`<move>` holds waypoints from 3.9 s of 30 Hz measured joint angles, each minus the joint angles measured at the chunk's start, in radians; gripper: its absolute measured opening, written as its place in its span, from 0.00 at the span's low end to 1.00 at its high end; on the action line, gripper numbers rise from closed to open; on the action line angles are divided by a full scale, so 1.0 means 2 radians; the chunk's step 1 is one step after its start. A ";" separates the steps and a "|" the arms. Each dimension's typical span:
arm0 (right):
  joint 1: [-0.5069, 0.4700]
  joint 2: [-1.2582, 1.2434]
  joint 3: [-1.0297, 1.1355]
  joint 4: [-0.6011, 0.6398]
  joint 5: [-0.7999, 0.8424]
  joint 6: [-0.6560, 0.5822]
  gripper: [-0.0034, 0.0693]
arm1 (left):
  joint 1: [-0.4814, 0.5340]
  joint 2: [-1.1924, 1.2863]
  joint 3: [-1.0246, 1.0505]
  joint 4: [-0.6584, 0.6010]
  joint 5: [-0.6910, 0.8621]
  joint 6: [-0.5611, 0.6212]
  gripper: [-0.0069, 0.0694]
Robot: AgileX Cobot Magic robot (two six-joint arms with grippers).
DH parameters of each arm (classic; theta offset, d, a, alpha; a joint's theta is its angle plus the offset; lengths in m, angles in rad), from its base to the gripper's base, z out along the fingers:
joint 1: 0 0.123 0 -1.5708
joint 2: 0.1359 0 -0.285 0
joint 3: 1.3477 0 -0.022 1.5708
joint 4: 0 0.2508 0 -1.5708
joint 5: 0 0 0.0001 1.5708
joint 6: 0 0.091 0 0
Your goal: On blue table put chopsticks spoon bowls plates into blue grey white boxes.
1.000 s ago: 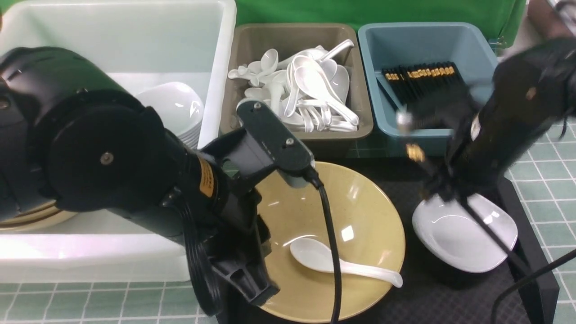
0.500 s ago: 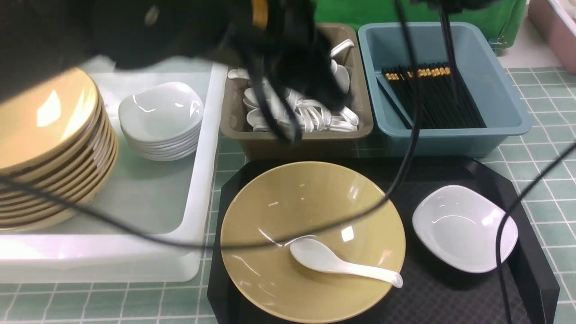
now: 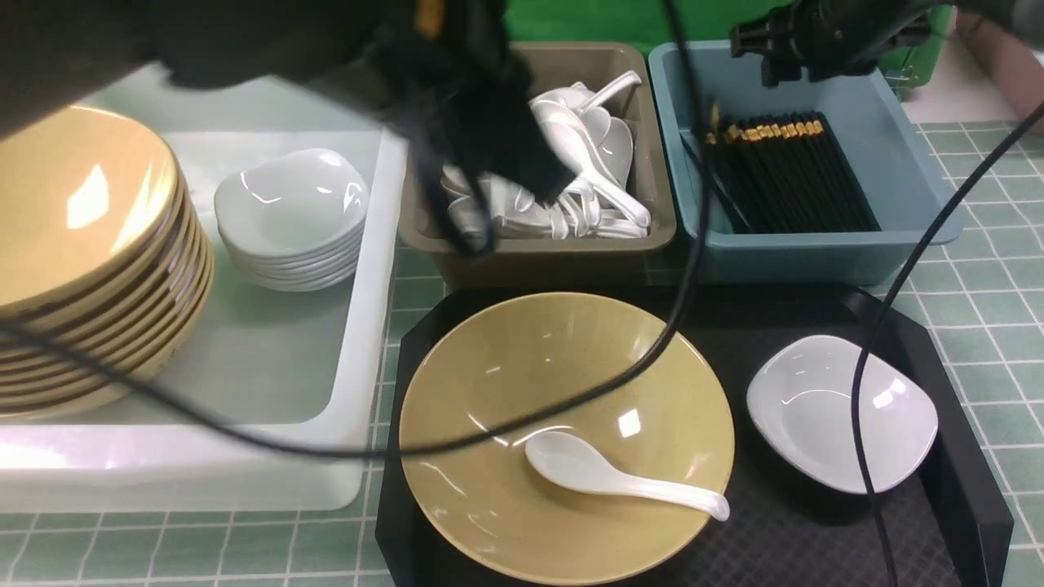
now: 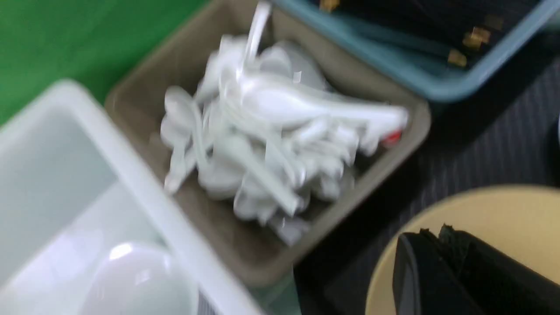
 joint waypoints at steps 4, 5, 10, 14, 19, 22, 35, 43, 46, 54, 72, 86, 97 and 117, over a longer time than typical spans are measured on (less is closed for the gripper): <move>0.026 -0.013 -0.033 0.013 0.113 -0.091 0.68 | 0.000 -0.060 0.071 -0.024 0.023 -0.001 0.09; 0.033 -0.018 -0.036 0.017 0.122 -0.103 0.68 | 0.000 -0.069 0.086 -0.031 0.027 -0.001 0.09; 0.089 -0.068 -0.020 0.037 0.134 -0.127 0.69 | 0.000 -0.131 0.157 -0.070 0.034 -0.002 0.09; 0.148 -0.125 0.049 0.064 0.135 -0.147 0.69 | 0.000 -0.172 0.204 -0.100 0.035 -0.002 0.09; 0.231 -0.172 0.163 0.072 0.136 -0.166 0.69 | 0.000 -0.196 0.231 -0.104 0.034 -0.003 0.09; 0.268 -0.174 0.238 0.072 0.135 -0.182 0.69 | 0.000 -0.198 0.241 -0.105 0.028 -0.004 0.09; 0.279 -0.115 0.308 0.069 0.124 -0.195 0.69 | 0.000 -0.198 0.254 -0.111 -0.039 0.002 0.09; 0.279 -0.078 0.308 0.069 0.116 -0.208 0.51 | 0.000 -0.176 0.256 -0.109 -0.086 0.003 0.09; 0.279 -0.078 0.304 0.069 0.119 -0.210 0.35 | 0.000 -0.164 0.256 -0.099 -0.097 0.003 0.09; 0.265 -0.078 0.215 0.052 0.124 -0.208 0.30 | 0.047 -0.147 0.257 -0.039 -0.118 -0.048 0.09; 0.150 0.014 0.031 0.044 -0.253 -0.107 0.32 | 0.225 -0.145 0.257 -0.225 -0.188 0.051 0.09; 0.142 0.020 -0.083 0.044 -0.050 -0.101 0.90 | 0.225 -0.126 0.231 -0.303 -0.139 0.115 0.09; 0.141 -0.113 -0.014 0.069 0.138 -0.166 0.42 | 0.205 0.079 -0.023 -0.318 0.059 0.213 0.10; 0.141 -0.398 0.444 0.093 0.099 -0.190 0.11 | 0.131 0.292 -0.119 -0.198 0.080 0.152 0.69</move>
